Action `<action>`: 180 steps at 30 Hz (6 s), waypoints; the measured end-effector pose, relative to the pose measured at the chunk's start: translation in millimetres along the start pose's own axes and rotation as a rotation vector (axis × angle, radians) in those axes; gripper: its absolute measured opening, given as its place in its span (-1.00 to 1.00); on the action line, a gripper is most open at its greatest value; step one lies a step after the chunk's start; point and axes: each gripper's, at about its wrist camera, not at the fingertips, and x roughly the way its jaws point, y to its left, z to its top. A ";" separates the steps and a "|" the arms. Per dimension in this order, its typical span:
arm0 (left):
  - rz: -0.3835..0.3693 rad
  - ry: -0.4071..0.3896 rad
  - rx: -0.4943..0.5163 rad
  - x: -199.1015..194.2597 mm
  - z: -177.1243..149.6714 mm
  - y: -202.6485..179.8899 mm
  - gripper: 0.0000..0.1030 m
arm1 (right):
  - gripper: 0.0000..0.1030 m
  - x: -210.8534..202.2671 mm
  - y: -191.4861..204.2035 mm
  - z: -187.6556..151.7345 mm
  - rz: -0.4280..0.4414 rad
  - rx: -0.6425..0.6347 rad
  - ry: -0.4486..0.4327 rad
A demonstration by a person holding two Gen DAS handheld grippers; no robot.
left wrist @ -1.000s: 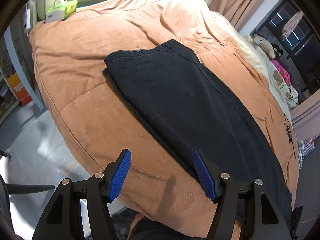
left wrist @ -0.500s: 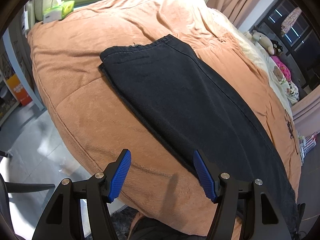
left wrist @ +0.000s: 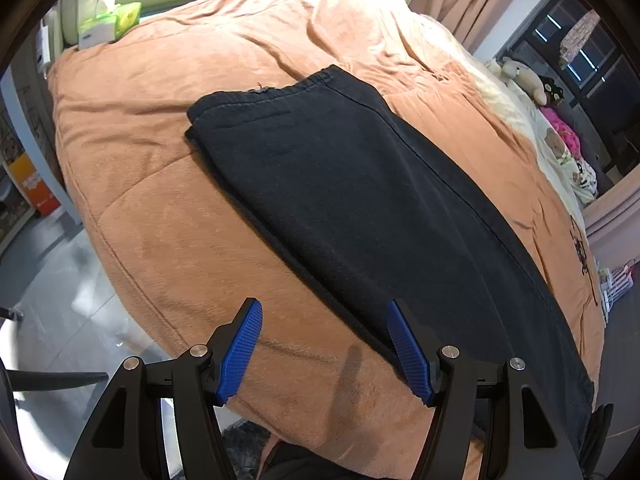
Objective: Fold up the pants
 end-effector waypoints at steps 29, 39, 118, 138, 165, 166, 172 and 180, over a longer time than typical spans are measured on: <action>0.024 -0.028 -0.051 -2.6 -7.5 2.8 0.30 | 0.36 194.2 145.5 108.9 -0.081 -0.519 0.281; 0.050 -0.029 -0.061 -2.8 -6.6 6.7 0.30 | -0.15 245.2 156.2 115.8 -0.114 -0.555 0.298; -0.147 -0.062 -0.303 43.1 83.1 100.5 0.17 | 0.25 161.2 332.7 -110.0 0.227 -0.673 0.364; -0.251 -0.052 -0.286 54.1 79.0 96.4 -0.47 | 0.25 183.3 373.9 -164.2 0.270 -0.729 0.435; -0.385 -0.175 -0.212 -7.0 120.6 56.8 -0.92 | -0.65 239.5 440.6 -231.8 0.273 -0.830 0.565; -0.386 -0.177 -0.206 -8.4 120.5 55.8 -0.92 | -0.65 238.5 436.7 -237.0 0.279 -0.828 0.579; -0.391 -0.183 -0.215 -7.5 119.5 57.9 -0.92 | -0.66 228.7 429.4 -249.9 0.297 -0.851 0.620; -0.370 -0.169 -0.249 0.8 113.0 68.4 -0.92 | -0.66 254.1 451.6 -228.2 0.227 -0.859 0.563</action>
